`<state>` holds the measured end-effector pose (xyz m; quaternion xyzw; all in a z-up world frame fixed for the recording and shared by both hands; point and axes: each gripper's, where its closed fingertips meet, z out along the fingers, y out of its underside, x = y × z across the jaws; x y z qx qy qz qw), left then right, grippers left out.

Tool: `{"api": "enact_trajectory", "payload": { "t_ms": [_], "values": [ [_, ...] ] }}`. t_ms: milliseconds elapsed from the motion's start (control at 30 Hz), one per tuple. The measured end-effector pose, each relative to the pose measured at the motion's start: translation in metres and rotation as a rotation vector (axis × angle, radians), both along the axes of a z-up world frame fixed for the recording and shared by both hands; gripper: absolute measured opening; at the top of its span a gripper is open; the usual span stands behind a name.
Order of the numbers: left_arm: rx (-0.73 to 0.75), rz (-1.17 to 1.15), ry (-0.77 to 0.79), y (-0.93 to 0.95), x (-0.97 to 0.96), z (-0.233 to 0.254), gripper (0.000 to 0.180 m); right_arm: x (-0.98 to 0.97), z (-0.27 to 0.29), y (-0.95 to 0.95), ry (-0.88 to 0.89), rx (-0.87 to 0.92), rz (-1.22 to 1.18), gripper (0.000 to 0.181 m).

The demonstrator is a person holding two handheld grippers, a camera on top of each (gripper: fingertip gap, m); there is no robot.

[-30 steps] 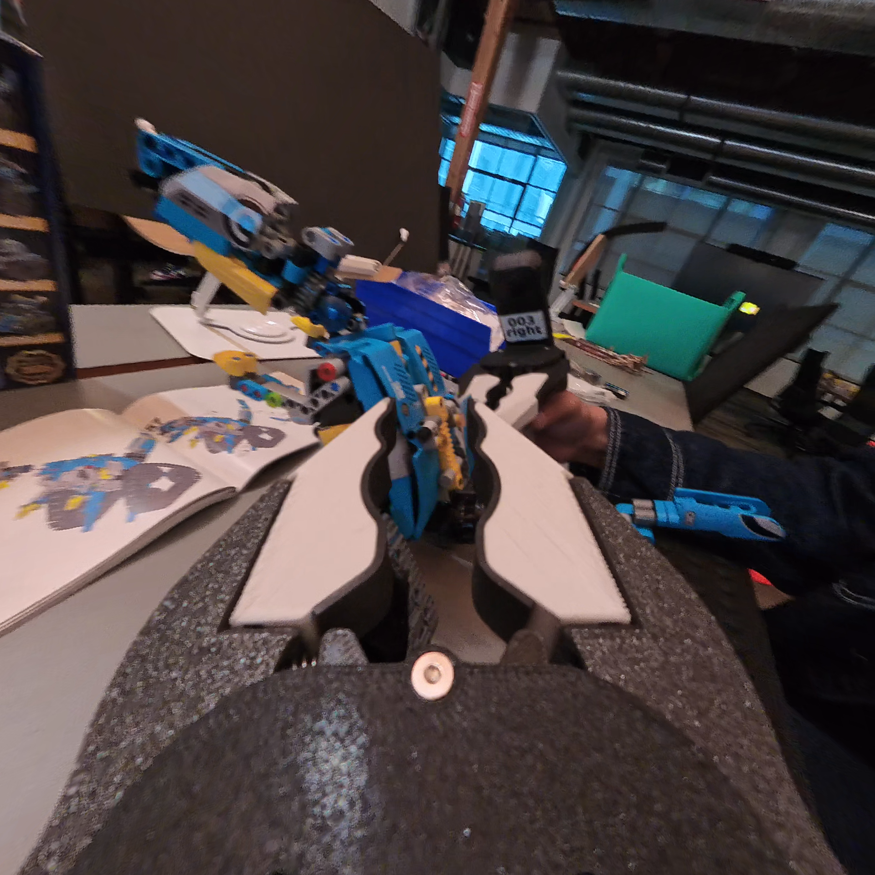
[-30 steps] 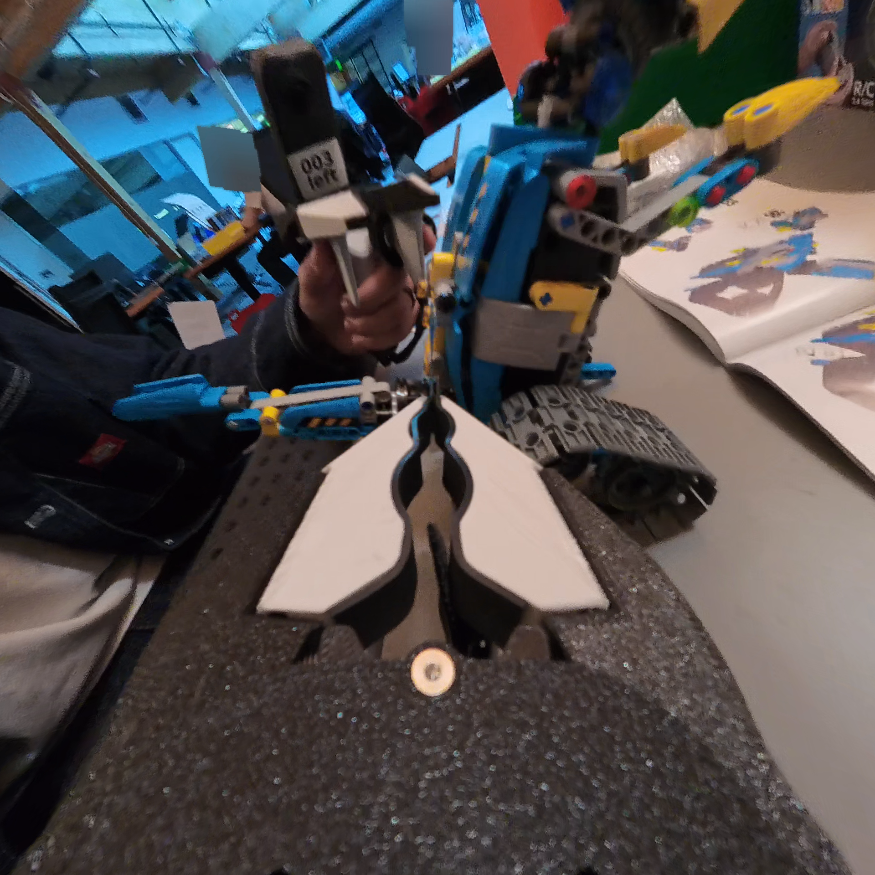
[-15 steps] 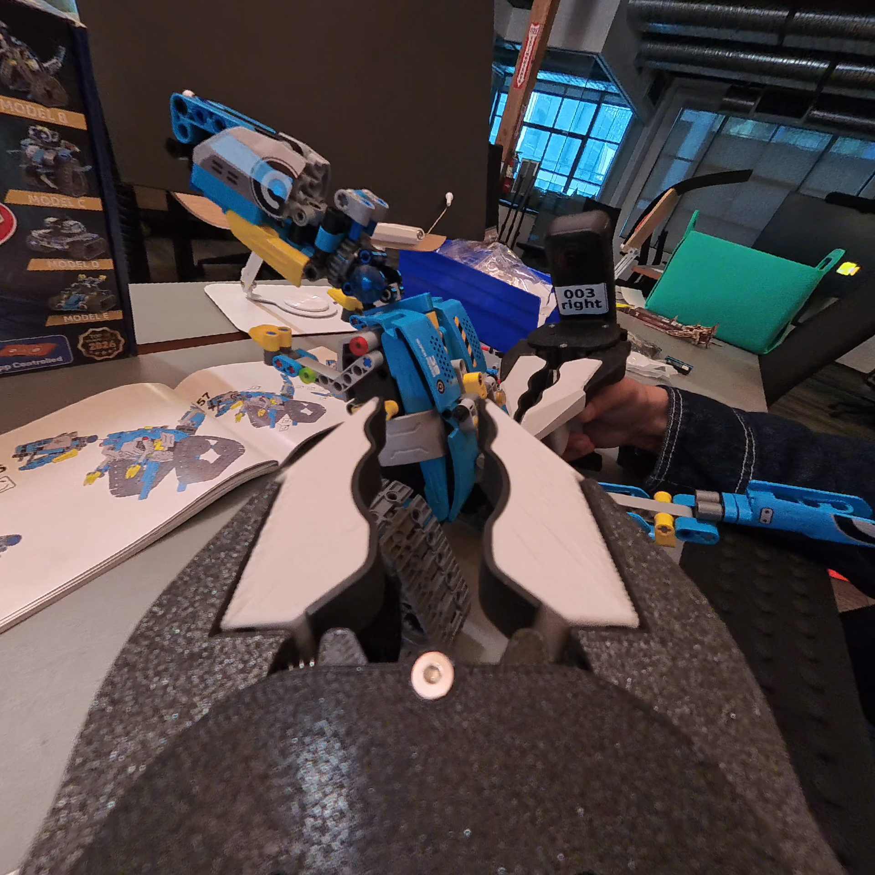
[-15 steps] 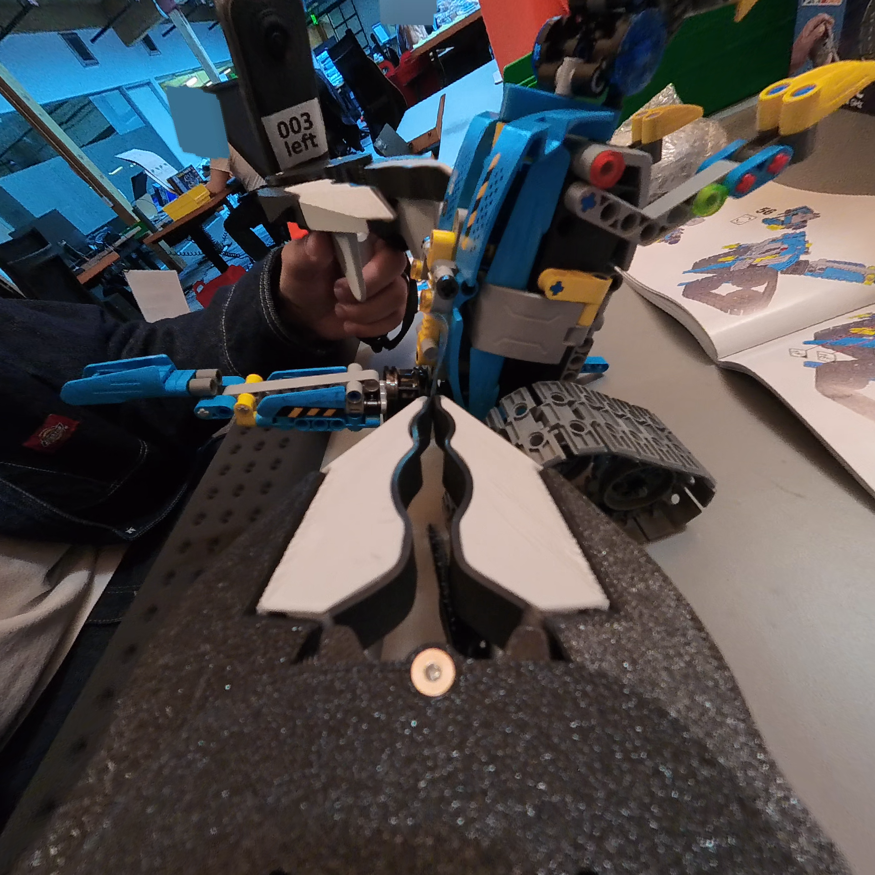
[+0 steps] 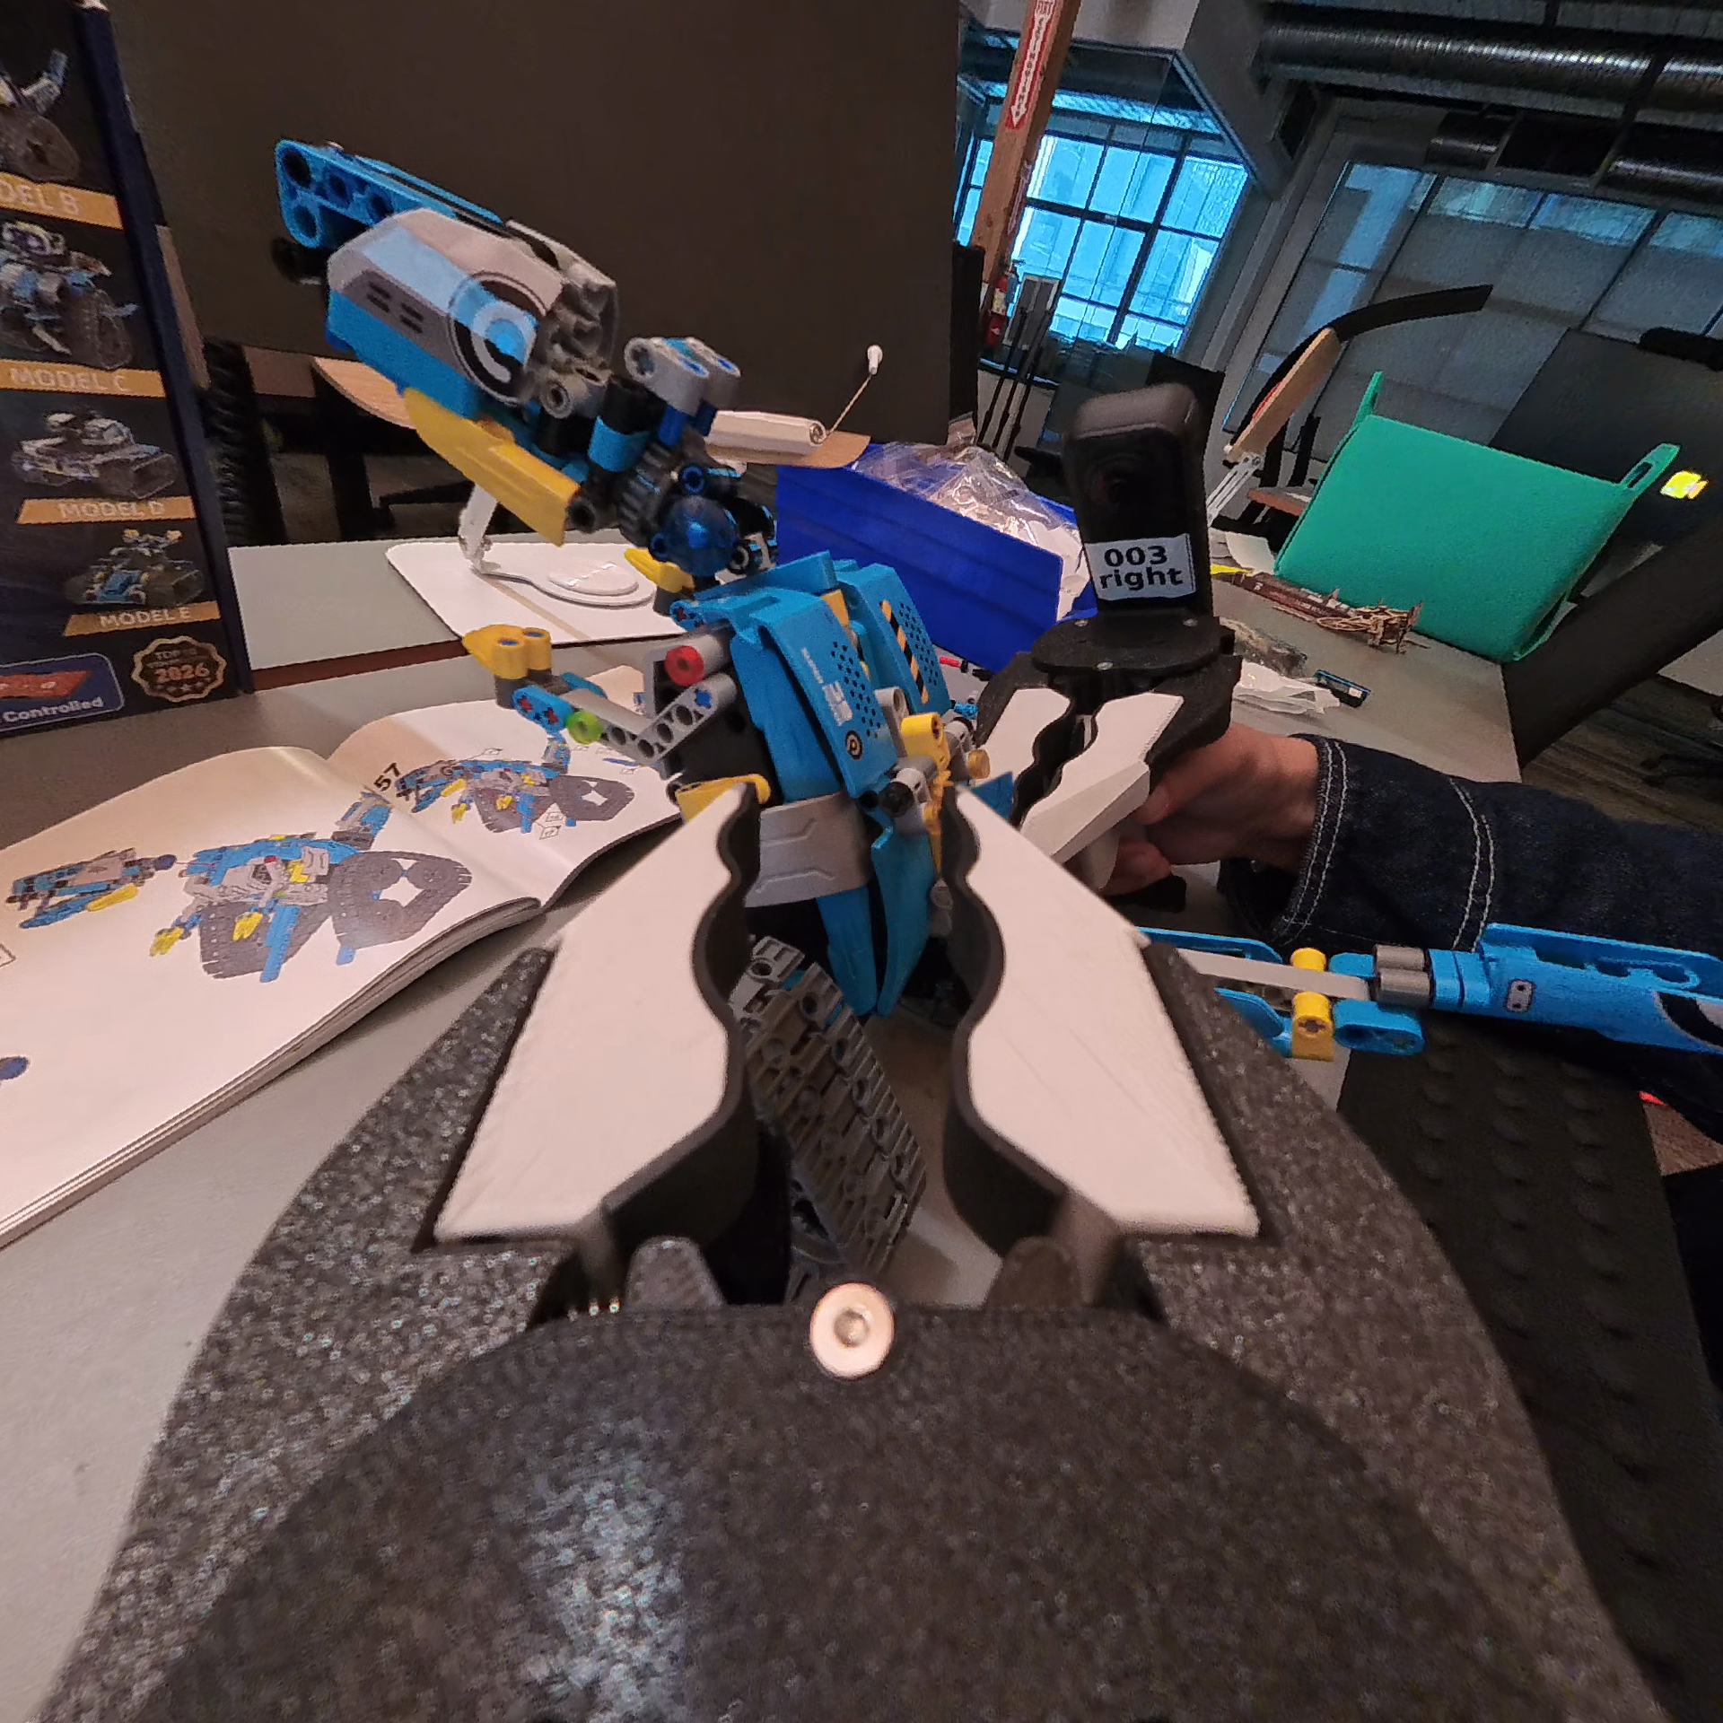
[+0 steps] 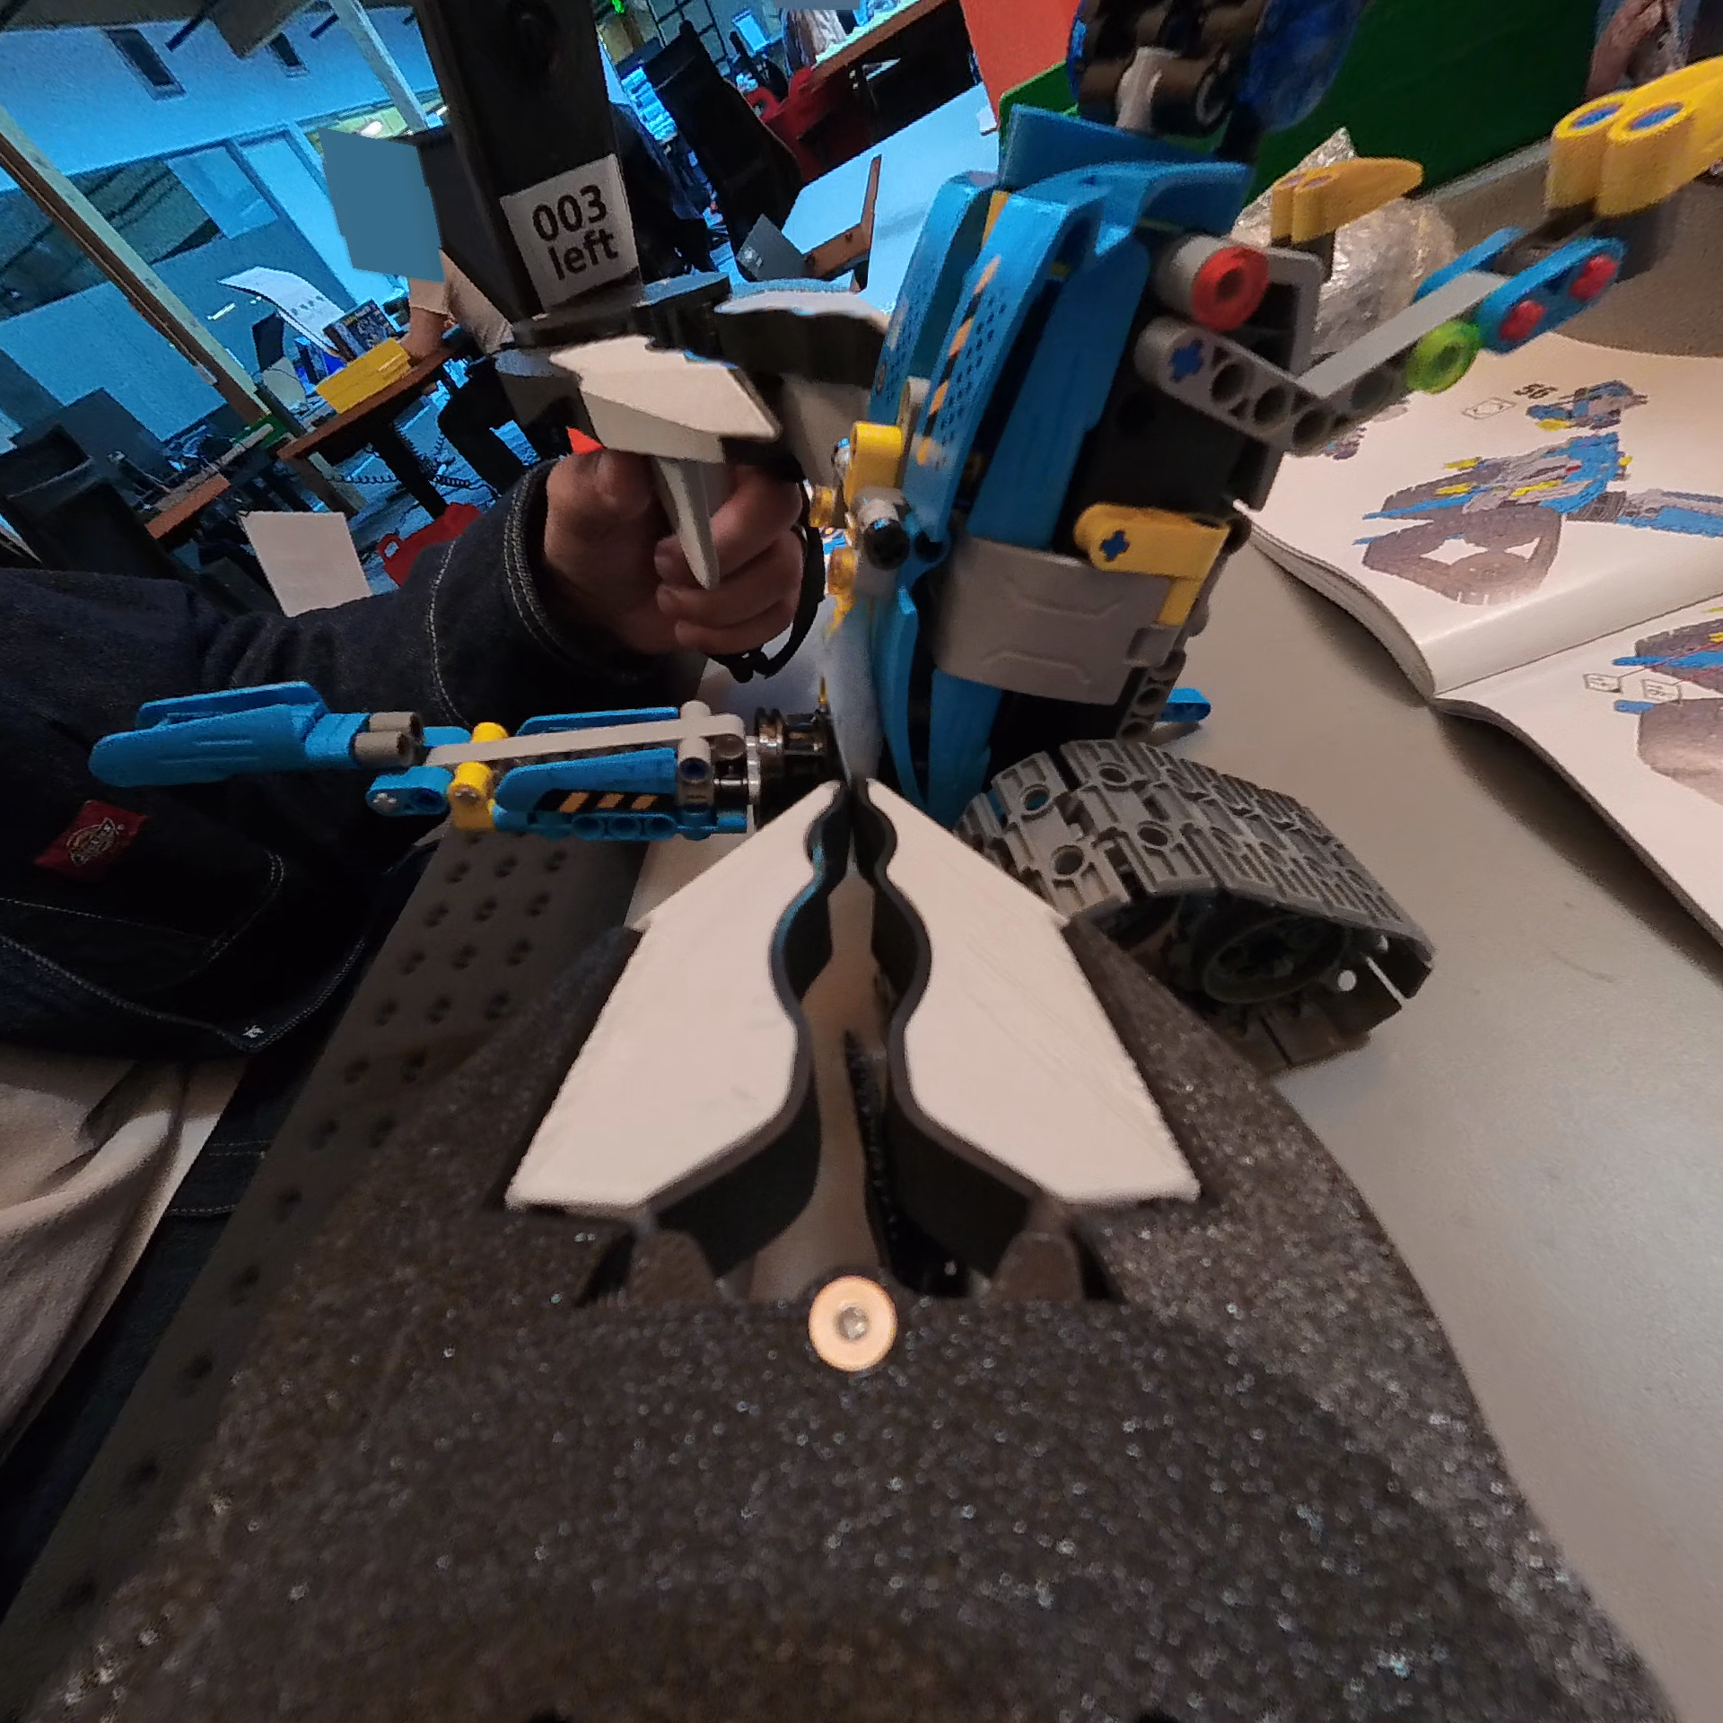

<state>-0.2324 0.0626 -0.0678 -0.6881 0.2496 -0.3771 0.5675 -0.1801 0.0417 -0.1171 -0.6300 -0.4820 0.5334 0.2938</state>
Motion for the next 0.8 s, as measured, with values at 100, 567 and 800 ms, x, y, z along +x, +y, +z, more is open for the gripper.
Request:
{"api": "enact_trajectory", "payload": {
  "t_ms": [100,567,800],
  "values": [
    [0.002,-0.002,0.009,0.0,0.001,-0.001,0.037,0.0,0.003,-0.002,0.008,0.008,0.012,0.0],
    [0.267,-0.056,0.138,-0.03,0.019,0.022,0.021,-0.002,0.001,-0.001,0.0,0.001,0.011,0.0],
    [0.365,-0.373,0.647,-0.042,0.056,0.014,0.013,-0.004,0.001,-0.003,0.0,0.003,0.025,0.0]
  ]
}}
